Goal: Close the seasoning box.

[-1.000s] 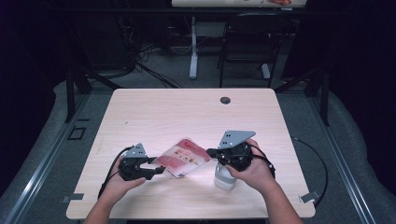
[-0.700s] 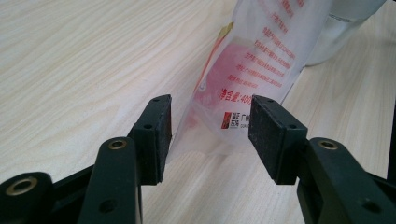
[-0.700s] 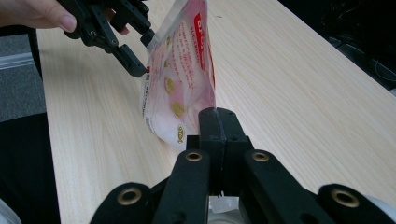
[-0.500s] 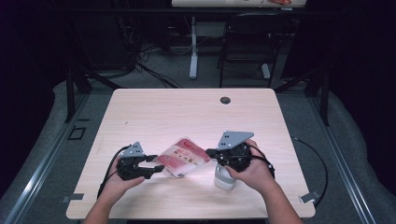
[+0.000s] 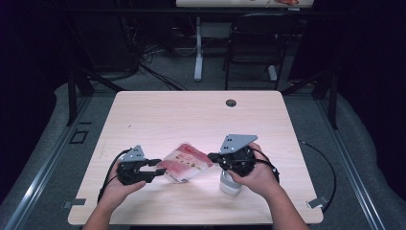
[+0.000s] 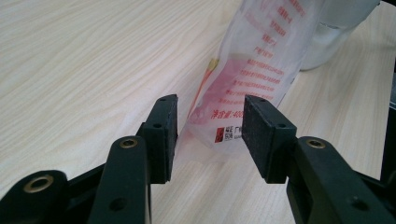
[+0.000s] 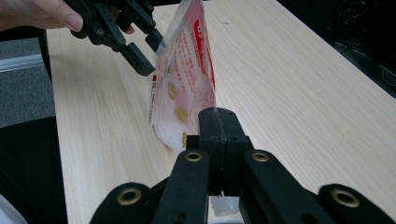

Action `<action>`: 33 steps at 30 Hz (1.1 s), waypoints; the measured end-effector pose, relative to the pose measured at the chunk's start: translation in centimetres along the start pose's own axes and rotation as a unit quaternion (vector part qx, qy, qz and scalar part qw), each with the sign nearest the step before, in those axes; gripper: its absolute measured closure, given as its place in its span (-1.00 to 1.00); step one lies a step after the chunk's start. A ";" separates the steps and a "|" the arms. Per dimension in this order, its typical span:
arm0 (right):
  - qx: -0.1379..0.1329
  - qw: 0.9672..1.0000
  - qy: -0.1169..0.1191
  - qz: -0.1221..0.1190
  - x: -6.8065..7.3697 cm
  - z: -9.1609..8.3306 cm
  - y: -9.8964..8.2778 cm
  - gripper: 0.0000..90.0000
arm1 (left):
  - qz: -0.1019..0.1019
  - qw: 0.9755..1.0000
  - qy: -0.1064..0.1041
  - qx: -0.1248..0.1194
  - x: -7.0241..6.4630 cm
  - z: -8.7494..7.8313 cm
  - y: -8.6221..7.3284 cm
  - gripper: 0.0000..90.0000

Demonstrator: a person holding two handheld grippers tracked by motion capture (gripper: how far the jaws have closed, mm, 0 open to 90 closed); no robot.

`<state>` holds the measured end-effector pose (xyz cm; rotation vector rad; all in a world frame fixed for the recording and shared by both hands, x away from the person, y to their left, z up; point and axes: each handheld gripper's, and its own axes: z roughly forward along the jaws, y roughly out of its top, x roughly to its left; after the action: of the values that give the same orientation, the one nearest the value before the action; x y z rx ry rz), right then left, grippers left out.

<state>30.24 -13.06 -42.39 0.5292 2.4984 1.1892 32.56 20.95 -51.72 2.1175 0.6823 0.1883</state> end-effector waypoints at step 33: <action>-0.041 0.997 0.060 0.023 0.6 2.4 2.1 0.85 | 0.000 1.000 0.003 -0.019 0.0 -1.5 0.1 0.33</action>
<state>31.11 -9.97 -42.28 0.5114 2.5362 1.3733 32.03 22.00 -50.72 2.0806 0.6768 0.2055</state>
